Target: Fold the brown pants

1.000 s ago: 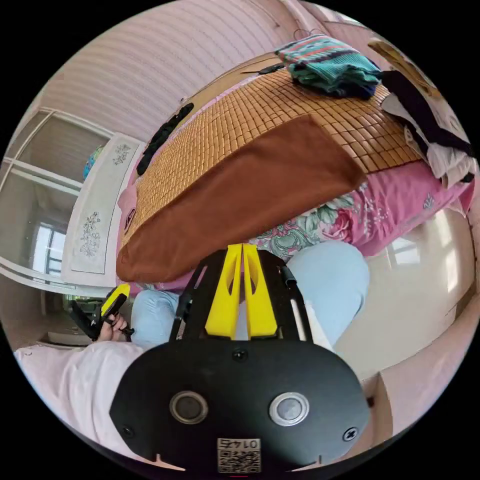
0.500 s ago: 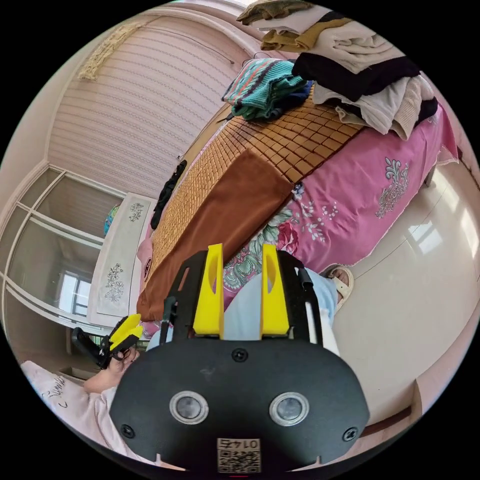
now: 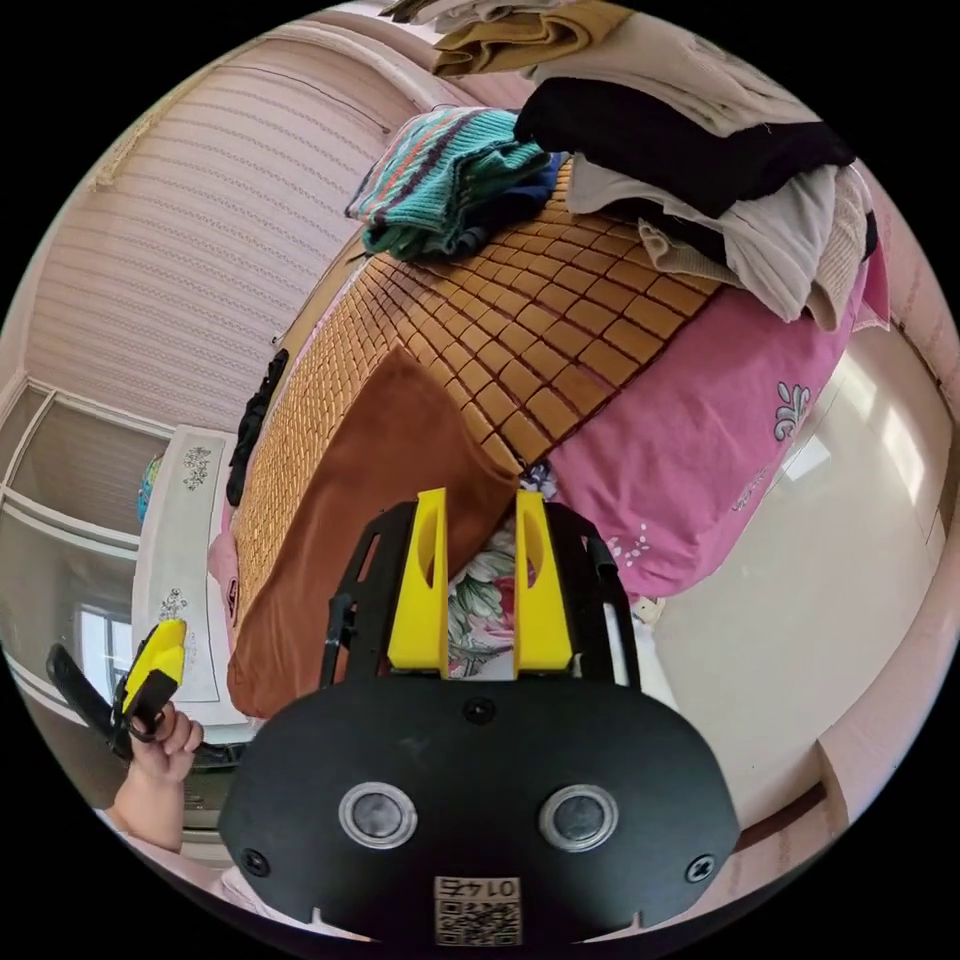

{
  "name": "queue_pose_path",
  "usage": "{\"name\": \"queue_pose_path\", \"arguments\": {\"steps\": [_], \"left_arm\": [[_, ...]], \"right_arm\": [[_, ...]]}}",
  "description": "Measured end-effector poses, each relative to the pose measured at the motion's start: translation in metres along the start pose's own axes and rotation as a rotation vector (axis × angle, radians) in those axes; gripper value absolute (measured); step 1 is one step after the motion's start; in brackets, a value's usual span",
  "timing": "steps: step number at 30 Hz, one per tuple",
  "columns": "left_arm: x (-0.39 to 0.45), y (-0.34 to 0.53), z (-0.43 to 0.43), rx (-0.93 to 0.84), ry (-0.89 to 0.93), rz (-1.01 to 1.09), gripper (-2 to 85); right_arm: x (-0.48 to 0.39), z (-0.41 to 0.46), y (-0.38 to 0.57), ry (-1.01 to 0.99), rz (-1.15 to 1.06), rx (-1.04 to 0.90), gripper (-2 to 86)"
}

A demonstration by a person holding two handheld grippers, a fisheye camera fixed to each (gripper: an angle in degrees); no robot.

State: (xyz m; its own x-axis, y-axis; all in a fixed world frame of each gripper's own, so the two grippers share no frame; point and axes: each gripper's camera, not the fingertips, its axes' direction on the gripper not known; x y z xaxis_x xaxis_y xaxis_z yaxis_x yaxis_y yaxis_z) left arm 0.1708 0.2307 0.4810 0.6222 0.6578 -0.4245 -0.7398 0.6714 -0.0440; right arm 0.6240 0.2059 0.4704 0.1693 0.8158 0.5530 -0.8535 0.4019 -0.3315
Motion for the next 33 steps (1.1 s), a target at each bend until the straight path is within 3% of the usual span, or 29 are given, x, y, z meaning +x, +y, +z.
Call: {"name": "queue_pose_path", "arguments": {"steps": [2, 11, 15, 18, 21, 22, 27, 33], "left_arm": [[-0.005, -0.022, 0.012, -0.003, -0.005, 0.032, 8.0], [-0.022, -0.135, 0.120, -0.062, -0.039, 0.174, 11.1], [-0.026, -0.172, 0.185, -0.167, -0.044, 0.176, 11.5], [-0.018, -0.184, 0.226, -0.251, -0.087, 0.222, 13.5], [-0.012, -0.183, 0.256, -0.352, -0.076, 0.212, 14.0], [-0.012, -0.183, 0.257, -0.354, -0.007, 0.197, 12.2], [0.002, -0.180, 0.250, -0.395, -0.050, 0.255, 4.5], [0.027, -0.158, 0.179, -0.211, -0.085, 0.346, 1.8]], "right_arm": [[-0.006, -0.014, -0.002, -0.022, -0.089, -0.027, 13.0], [-0.043, -0.020, 0.007, 0.212, -0.237, -0.080, 15.8], [-0.053, -0.023, 0.012, 0.253, -0.258, -0.084, 15.6], [-0.056, -0.036, 0.018, 0.175, -0.282, -0.056, 14.0], [-0.054, -0.029, 0.018, 0.189, -0.279, -0.138, 14.3], [-0.058, -0.032, 0.021, 0.221, -0.288, -0.126, 13.9], [-0.070, -0.033, 0.033, 0.334, -0.331, -0.134, 13.1], [-0.059, -0.054, 0.045, 0.315, -0.322, -0.122, 13.4]]}}
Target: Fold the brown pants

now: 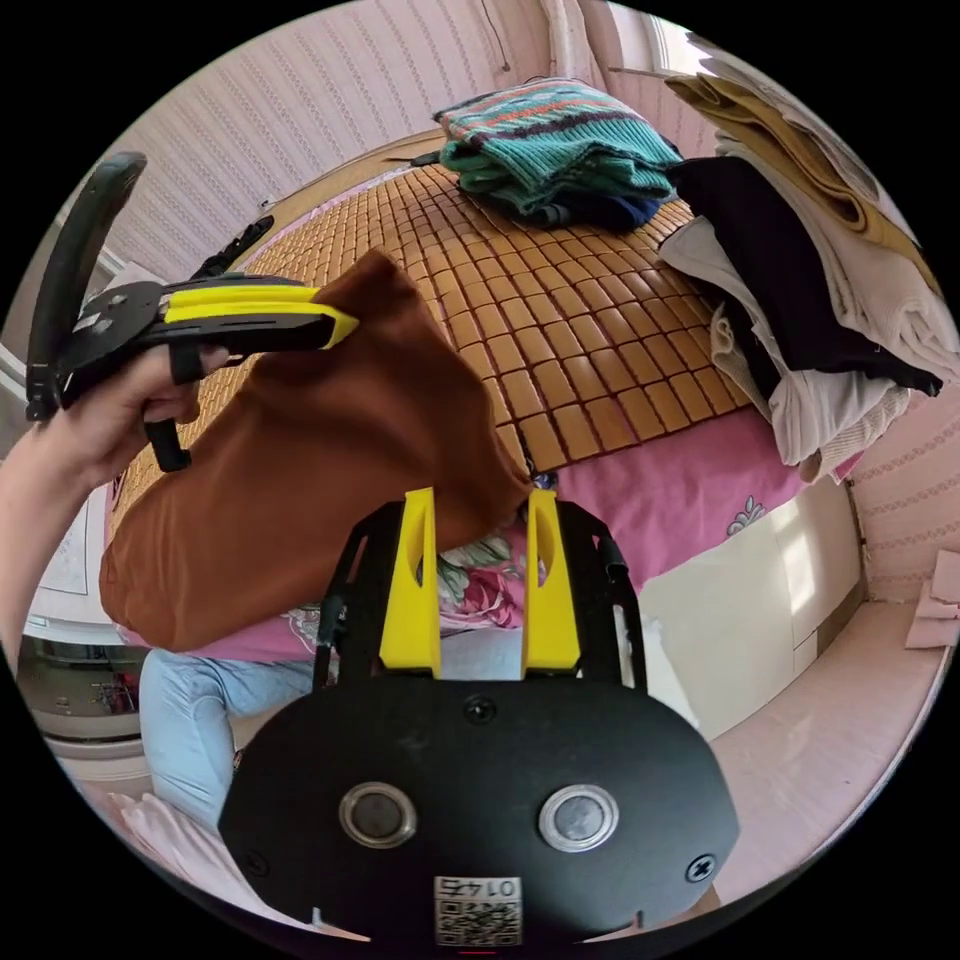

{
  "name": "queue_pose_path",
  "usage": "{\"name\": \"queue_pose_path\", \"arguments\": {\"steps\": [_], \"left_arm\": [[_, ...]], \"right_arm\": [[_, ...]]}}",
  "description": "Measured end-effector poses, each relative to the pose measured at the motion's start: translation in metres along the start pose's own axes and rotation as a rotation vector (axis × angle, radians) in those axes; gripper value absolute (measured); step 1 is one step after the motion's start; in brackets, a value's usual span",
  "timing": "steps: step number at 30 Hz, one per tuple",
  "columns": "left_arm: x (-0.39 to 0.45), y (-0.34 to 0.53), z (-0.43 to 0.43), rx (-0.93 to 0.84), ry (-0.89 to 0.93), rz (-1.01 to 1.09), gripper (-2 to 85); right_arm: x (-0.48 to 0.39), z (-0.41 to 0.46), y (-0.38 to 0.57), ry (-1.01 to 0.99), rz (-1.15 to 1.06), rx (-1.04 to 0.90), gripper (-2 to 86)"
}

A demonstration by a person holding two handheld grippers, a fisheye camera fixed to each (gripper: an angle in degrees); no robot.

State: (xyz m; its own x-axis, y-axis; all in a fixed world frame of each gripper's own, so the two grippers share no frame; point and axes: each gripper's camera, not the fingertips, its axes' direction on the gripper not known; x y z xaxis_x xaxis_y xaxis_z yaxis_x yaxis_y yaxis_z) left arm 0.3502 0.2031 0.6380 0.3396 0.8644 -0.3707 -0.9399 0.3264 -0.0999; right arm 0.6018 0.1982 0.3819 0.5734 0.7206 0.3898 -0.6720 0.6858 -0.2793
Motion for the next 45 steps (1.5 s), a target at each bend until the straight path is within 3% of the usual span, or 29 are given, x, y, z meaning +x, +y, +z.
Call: {"name": "queue_pose_path", "arguments": {"steps": [3, 8, 13, 17, 20, 22, 29, 31, 35, 41, 45], "left_arm": [[0.015, 0.038, -0.056, 0.116, -0.001, 0.062, 1.7], [0.022, 0.122, -0.147, 0.226, -0.023, -0.032, 1.6], [0.033, 0.225, -0.219, 0.329, -0.036, -0.096, 1.7], [0.047, 0.277, -0.252, 0.343, -0.089, -0.133, 1.8], [0.055, 0.315, -0.275, 0.365, -0.129, -0.181, 2.1], [0.060, 0.341, -0.291, 0.391, -0.150, -0.212, 2.4], [0.040, 0.360, -0.306, 0.444, -0.154, -0.368, 2.2], [0.013, 0.329, -0.309, 0.508, -0.099, -0.430, 1.1], [-0.012, 0.237, -0.307, 0.515, -0.132, -0.323, 0.1], [-0.015, 0.091, -0.293, 0.487, -0.182, -0.141, -0.7], [-0.004, 0.021, -0.286, 0.518, -0.065, -0.127, -0.9]], "right_arm": [[0.018, -0.019, 0.014, -0.186, -0.014, 0.032, 17.7], [0.037, -0.057, 0.052, -0.632, -0.143, 0.165, 24.0], [0.021, -0.069, 0.088, -0.814, -0.285, 0.179, 26.5], [-0.011, -0.091, 0.110, -1.183, -0.497, 0.230, 18.9], [-0.036, -0.100, 0.122, -1.303, -0.611, 0.156, 9.0], [-0.046, -0.108, 0.132, -1.328, -0.649, 0.154, 4.8], [-0.066, -0.137, 0.150, -1.205, -0.642, 0.231, 2.9], [-0.054, -0.146, 0.138, -1.176, -0.580, 0.285, 2.7], [-0.011, -0.172, 0.103, -1.015, -0.417, 0.446, 2.5], [0.054, -0.174, 0.082, -1.045, -0.228, 0.583, 2.5], [0.081, -0.189, 0.087, -0.957, -0.185, 0.706, 2.5]]}}
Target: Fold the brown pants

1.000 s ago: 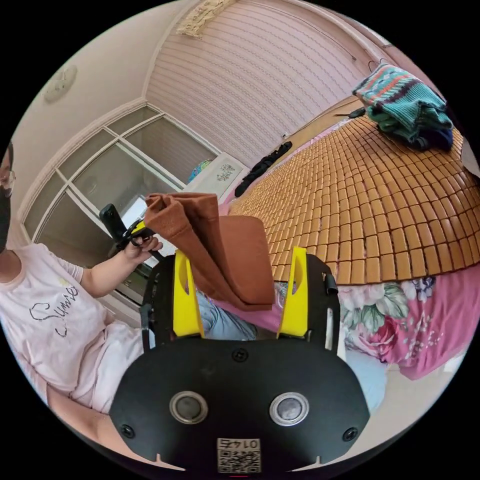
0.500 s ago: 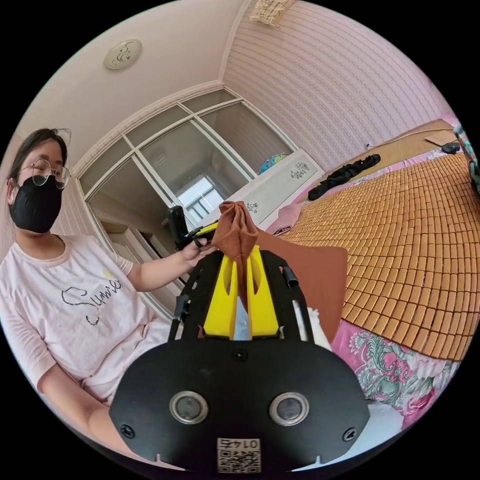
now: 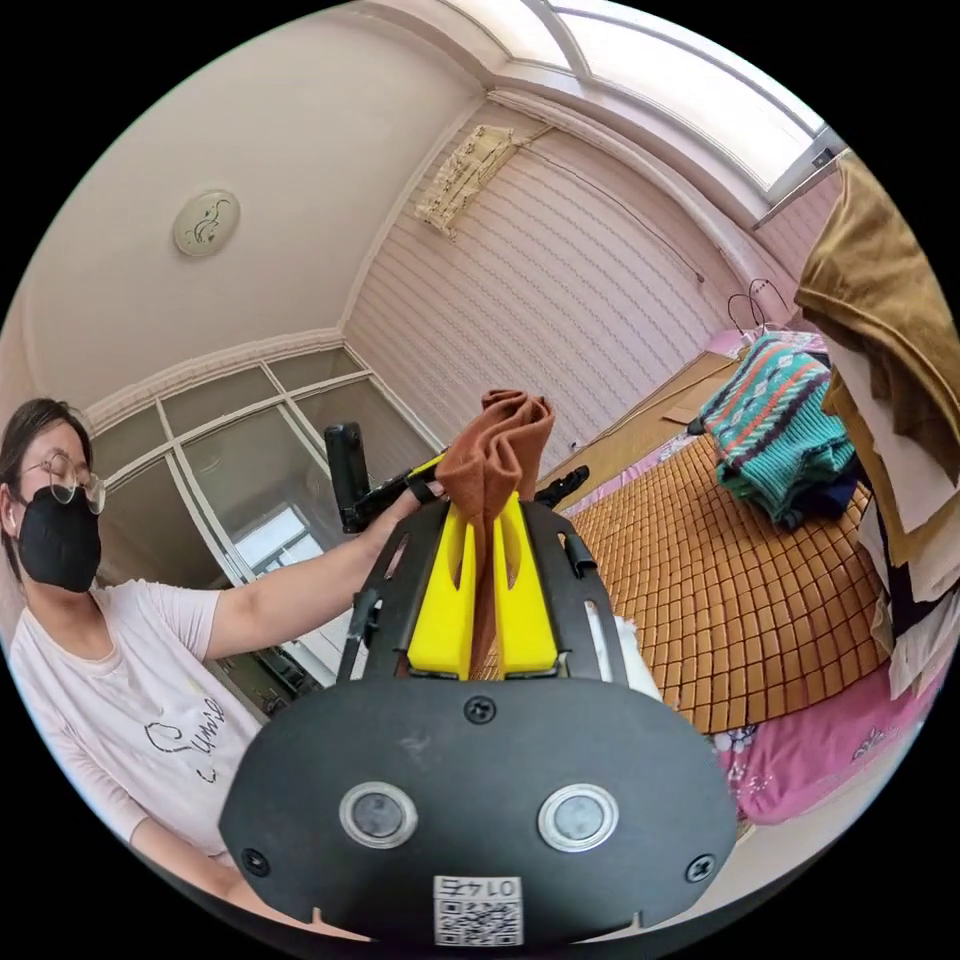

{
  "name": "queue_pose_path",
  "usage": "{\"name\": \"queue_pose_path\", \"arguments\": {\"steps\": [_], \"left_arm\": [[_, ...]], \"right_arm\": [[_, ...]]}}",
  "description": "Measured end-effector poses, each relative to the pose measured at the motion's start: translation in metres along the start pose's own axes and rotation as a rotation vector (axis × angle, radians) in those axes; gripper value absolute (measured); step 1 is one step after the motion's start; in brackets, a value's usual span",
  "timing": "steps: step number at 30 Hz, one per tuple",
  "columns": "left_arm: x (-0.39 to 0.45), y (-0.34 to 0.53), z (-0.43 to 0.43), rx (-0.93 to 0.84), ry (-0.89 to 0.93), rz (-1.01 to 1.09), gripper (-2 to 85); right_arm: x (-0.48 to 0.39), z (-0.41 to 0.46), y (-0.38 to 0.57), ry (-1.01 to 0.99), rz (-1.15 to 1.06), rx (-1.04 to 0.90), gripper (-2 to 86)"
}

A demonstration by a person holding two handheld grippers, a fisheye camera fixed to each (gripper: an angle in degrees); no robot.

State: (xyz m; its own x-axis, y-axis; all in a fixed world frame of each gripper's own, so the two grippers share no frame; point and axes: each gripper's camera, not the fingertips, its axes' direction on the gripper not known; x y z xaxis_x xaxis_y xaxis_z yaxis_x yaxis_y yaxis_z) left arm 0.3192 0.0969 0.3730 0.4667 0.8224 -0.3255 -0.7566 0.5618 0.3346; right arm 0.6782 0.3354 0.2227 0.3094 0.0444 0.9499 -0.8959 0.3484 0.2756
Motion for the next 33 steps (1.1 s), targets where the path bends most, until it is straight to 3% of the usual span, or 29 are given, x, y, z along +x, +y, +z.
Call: {"name": "queue_pose_path", "arguments": {"steps": [3, 7, 12, 14, 17, 19, 21, 23, 26, 33], "left_arm": [[0.003, -0.013, 0.000, 0.063, 0.108, -0.090, -0.9], [-0.029, 0.021, -0.027, 0.060, 0.151, -0.162, -0.9], [-0.113, 0.111, -0.122, 0.107, 0.079, -0.296, -0.5], [-0.145, 0.152, -0.168, 0.079, 0.002, -0.350, 0.3], [-0.176, 0.223, -0.248, -0.030, -0.280, -0.405, 3.6], [-0.191, 0.290, -0.306, -0.147, -0.524, -0.525, 5.6], [-0.193, 0.347, -0.347, -0.195, -0.621, -0.671, 5.8], [-0.185, 0.399, -0.380, -0.210, -0.623, -0.813, 5.6], [-0.155, 0.469, -0.411, -0.181, -0.575, -0.979, 5.1], [-0.113, 0.523, -0.377, -0.145, -0.427, -1.138, 5.2]], "right_arm": [[-0.008, -0.005, -0.005, 0.029, -0.047, -0.009, 2.5], [-0.032, 0.050, 0.016, 0.122, -0.159, -0.165, 2.6], [-0.053, 0.179, 0.058, -0.106, -0.229, -0.343, 2.7], [-0.075, 0.259, 0.088, -0.219, -0.245, -0.430, 3.0], [-0.112, 0.360, 0.146, -0.249, -0.241, -0.505, 3.9], [-0.123, 0.422, 0.190, -0.238, -0.242, -0.607, 4.9], [-0.118, 0.480, 0.241, -0.207, -0.191, -0.759, 5.8], [-0.101, 0.528, 0.309, -0.204, -0.168, -0.973, 4.5], [-0.078, 0.544, 0.361, -0.264, -0.165, -1.112, 1.2], [-0.010, 0.556, 0.384, -0.089, -0.139, -1.180, -0.2]]}}
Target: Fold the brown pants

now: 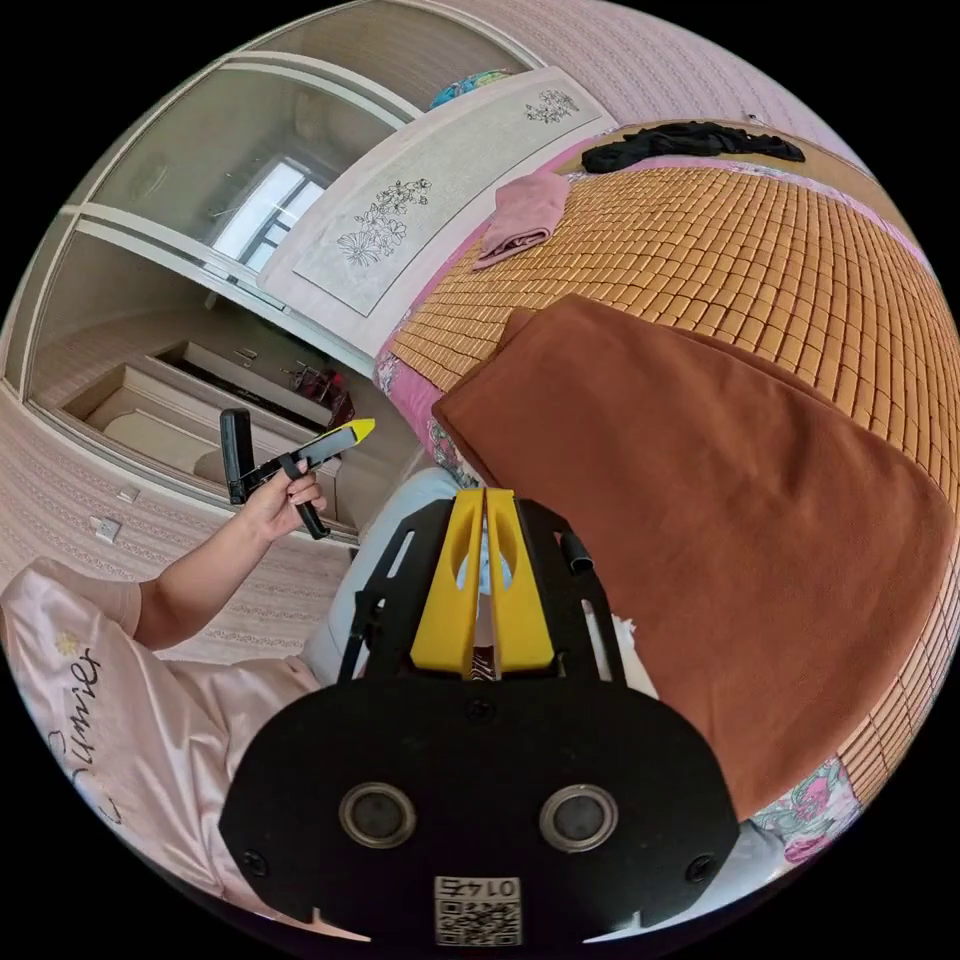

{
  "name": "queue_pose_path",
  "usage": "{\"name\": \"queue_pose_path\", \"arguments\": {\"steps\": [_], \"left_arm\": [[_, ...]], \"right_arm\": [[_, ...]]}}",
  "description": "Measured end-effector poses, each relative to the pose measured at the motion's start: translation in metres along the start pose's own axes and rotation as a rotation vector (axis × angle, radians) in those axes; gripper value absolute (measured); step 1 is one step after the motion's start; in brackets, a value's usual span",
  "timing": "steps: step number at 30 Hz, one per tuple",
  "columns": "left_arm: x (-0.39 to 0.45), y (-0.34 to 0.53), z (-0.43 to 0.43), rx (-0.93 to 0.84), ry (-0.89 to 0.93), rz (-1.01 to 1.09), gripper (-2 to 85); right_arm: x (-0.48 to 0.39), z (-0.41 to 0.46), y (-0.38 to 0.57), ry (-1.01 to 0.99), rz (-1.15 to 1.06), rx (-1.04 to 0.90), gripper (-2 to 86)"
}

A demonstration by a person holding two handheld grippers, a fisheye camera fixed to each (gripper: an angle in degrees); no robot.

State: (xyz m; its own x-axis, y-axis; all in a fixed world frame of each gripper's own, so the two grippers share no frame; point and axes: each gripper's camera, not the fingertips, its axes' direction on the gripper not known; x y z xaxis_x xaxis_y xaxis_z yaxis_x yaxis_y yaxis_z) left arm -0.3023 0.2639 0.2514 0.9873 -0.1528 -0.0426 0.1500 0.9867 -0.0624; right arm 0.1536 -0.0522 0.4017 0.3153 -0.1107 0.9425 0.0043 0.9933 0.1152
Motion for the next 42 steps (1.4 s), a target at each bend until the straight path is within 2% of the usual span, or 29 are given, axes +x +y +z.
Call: {"name": "queue_pose_path", "arguments": {"steps": [6, 10, 13, 14, 16, 18, 22, 24, 27, 30, 34, 39, 42], "left_arm": [[0.056, -0.022, 0.023, 0.067, -0.057, 0.125, 8.3], [0.081, -0.036, 0.062, -0.026, -0.139, 0.198, 8.9], [0.078, -0.037, 0.079, -0.062, -0.247, 0.171, 5.2], [0.076, -0.038, 0.077, -0.059, -0.231, 0.160, 4.2], [0.065, -0.040, 0.059, -0.070, -0.047, 0.096, 0.2], [0.063, -0.034, 0.034, 0.016, -0.014, 0.112, -0.5], [0.059, -0.016, 0.008, 0.051, -0.042, 0.121, -0.5], [0.061, -0.013, 0.017, 0.038, -0.118, 0.125, 0.1], [0.061, -0.015, 0.033, 0.076, -0.129, 0.093, 5.9], [0.058, -0.020, 0.050, 0.039, -0.129, 0.067, 8.7], [0.057, -0.021, 0.050, 0.030, -0.192, 0.116, 8.8], [0.062, -0.024, 0.058, 0.012, -0.264, 0.191, 8.7], [0.056, -0.030, 0.068, -0.032, -0.232, 0.197, 7.7]], "right_arm": [[0.043, 0.026, -0.012, 0.072, 0.069, -0.041, -0.3], [0.049, 0.062, -0.025, 0.088, 0.032, -0.102, -0.3], [0.052, 0.086, -0.039, 0.109, 0.000, -0.153, -0.3], [0.054, 0.093, -0.044, 0.118, -0.018, -0.164, -0.3], [0.056, 0.100, -0.053, 0.137, -0.049, -0.174, -0.2], [0.059, 0.105, -0.065, 0.163, -0.080, -0.174, -0.2], [0.074, 0.117, -0.102, 0.195, -0.122, -0.166, -0.1], [0.080, 0.125, -0.118, 0.201, -0.128, -0.161, 0.0], [0.085, 0.141, -0.138, 0.214, -0.147, -0.172, 0.4], [0.090, 0.160, -0.147, 0.258, -0.169, -0.215, 1.7], [0.100, 0.176, -0.147, 0.341, -0.212, -0.237, 5.0], [0.125, 0.196, -0.154, 0.314, -0.194, -0.273, 6.7], [0.136, 0.203, -0.158, 0.303, -0.174, -0.274, 7.4]]}}
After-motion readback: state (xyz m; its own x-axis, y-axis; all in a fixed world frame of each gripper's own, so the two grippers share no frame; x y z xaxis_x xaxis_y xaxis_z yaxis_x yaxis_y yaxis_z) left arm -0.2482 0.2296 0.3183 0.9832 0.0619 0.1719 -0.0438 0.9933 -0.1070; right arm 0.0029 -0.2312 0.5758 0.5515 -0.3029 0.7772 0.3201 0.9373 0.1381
